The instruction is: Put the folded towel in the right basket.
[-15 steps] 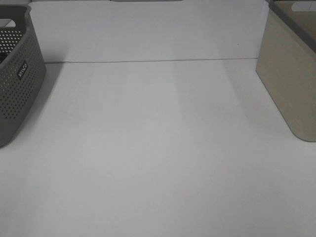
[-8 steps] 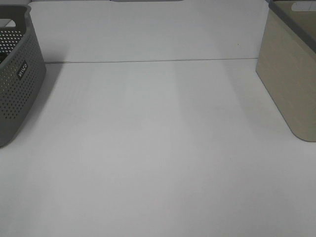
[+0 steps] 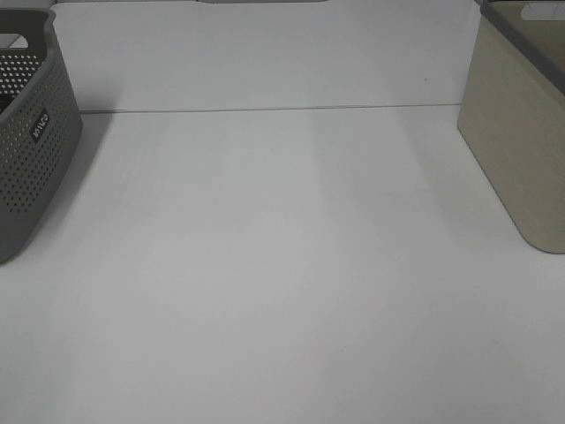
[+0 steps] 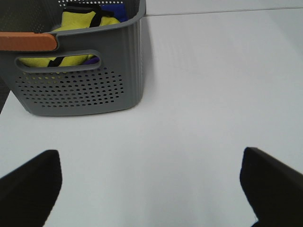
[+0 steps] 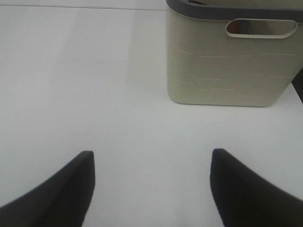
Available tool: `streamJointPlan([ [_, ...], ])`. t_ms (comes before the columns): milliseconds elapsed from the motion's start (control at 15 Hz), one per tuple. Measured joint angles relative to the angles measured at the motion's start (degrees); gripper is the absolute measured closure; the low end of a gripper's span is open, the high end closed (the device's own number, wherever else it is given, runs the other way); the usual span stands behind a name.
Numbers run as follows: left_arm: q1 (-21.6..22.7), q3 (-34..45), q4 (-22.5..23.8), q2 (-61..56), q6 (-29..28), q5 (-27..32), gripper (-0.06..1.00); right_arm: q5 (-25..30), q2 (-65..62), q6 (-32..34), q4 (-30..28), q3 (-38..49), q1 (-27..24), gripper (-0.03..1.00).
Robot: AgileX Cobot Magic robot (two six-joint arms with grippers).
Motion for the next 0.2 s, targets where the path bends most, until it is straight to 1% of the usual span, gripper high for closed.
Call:
streamJointPlan([
  [200,0.0,0.0,0.0,0.0,0.0,0.0,-0.03,0.0,0.0,0.0,0.0,0.0,0.0,0.31],
])
